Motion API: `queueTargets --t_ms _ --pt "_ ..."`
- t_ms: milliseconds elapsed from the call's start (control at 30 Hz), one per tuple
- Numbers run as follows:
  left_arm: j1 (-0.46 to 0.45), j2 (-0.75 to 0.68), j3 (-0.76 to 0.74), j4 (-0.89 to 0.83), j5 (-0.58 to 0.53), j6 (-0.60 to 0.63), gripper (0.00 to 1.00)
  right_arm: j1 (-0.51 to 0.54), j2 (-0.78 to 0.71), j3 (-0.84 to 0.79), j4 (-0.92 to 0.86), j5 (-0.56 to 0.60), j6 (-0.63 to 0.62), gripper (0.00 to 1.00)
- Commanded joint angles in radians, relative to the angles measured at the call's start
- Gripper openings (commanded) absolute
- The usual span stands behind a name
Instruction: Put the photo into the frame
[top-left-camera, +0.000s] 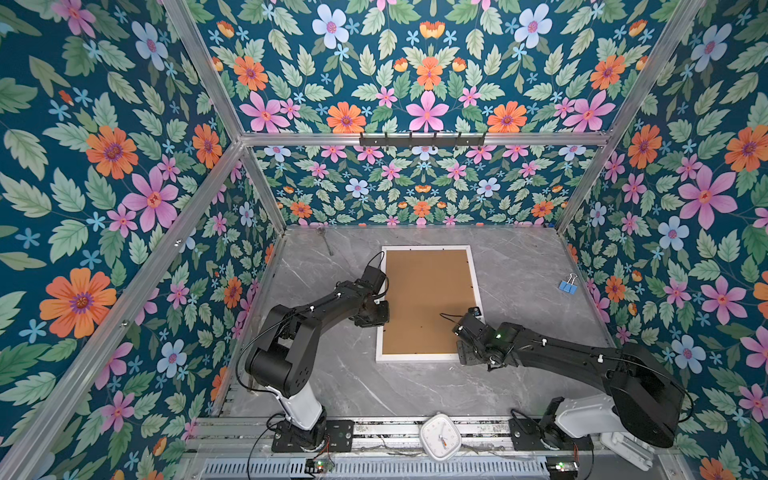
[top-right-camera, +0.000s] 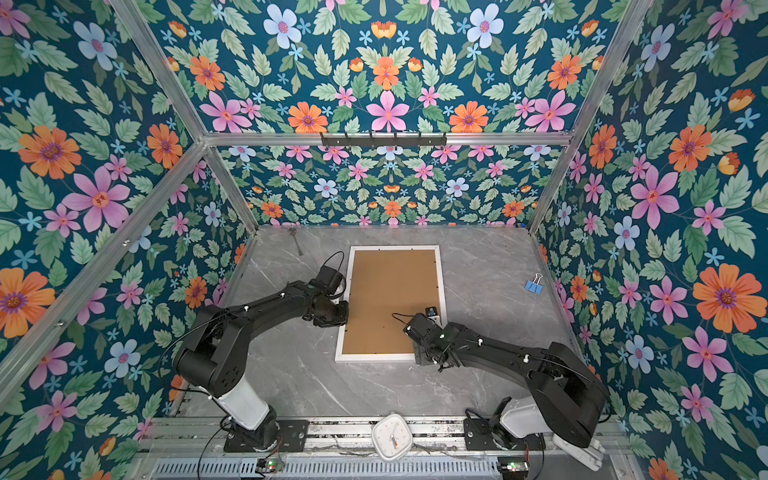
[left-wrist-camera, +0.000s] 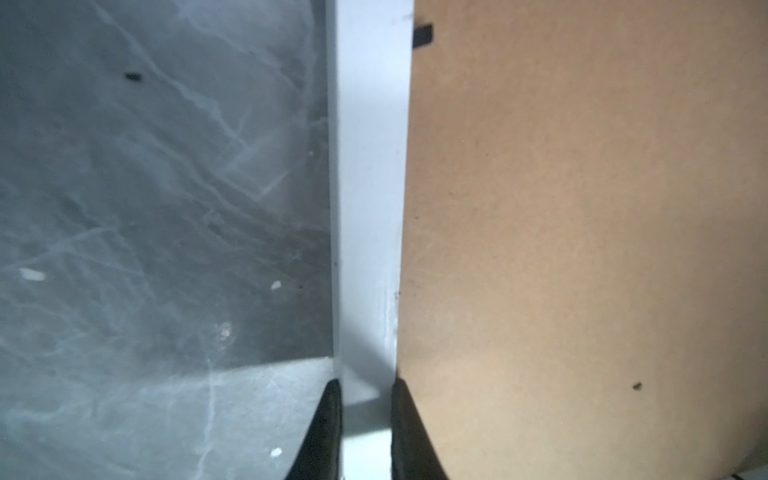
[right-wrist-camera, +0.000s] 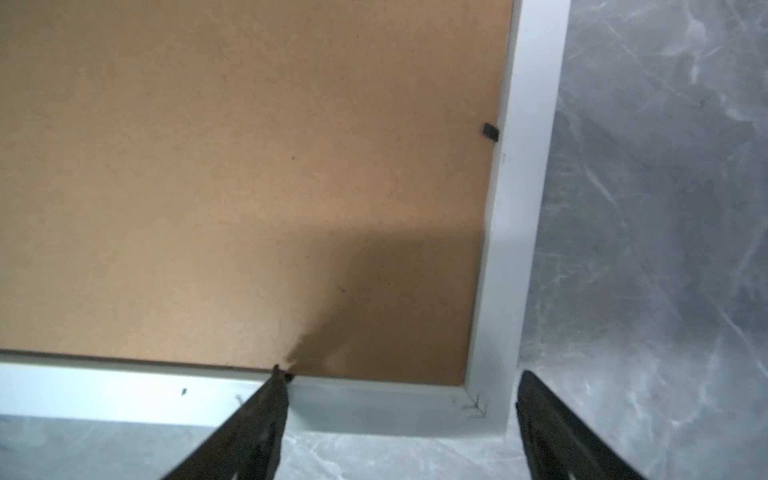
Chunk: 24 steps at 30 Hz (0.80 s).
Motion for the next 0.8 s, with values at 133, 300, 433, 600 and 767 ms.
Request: queueTargets --t_ms 133,300,433,600,767 --pt "-0.001 0.018 -0.011 -0.017 -0.002 -0.014 0.13 0.0 0.016 0.005 -0.009 0.04 0.017 0.85" --pt "0.0 0.016 -0.011 -0.017 0.001 -0.013 0.13 -0.001 0.016 0.001 -0.004 0.063 0.021 0.85" --pt "0.0 0.018 -0.009 -0.017 0.005 -0.012 0.13 -0.001 0.019 0.002 0.004 0.075 0.026 0.85" --pt "0.0 0.015 -0.011 -0.019 0.006 -0.01 0.13 0.001 0.022 -0.003 0.008 0.093 0.034 0.85" --pt "-0.001 0.013 -0.012 -0.017 0.009 -0.01 0.12 0.0 0.017 -0.012 0.018 0.115 0.042 0.85"
